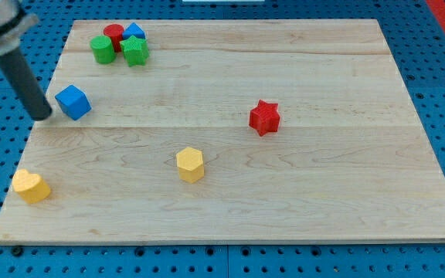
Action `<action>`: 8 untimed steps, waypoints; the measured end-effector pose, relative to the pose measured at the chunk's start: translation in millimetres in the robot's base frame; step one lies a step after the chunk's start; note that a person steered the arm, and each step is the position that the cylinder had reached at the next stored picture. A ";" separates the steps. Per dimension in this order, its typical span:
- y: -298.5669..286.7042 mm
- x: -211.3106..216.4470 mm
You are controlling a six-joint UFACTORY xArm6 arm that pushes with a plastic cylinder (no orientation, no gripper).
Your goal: Move the blue cube to the bottom right of the green star
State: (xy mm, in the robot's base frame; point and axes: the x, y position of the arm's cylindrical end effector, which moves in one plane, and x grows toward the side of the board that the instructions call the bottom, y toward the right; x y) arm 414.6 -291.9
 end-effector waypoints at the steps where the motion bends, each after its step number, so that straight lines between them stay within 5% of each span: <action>1: 26.1 13.2; 2: 37.1 26.4; 4: 65.0 -47.9; 6: 139.6 -60.3; 8: 151.7 -91.4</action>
State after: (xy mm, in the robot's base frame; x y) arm 323.2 -140.2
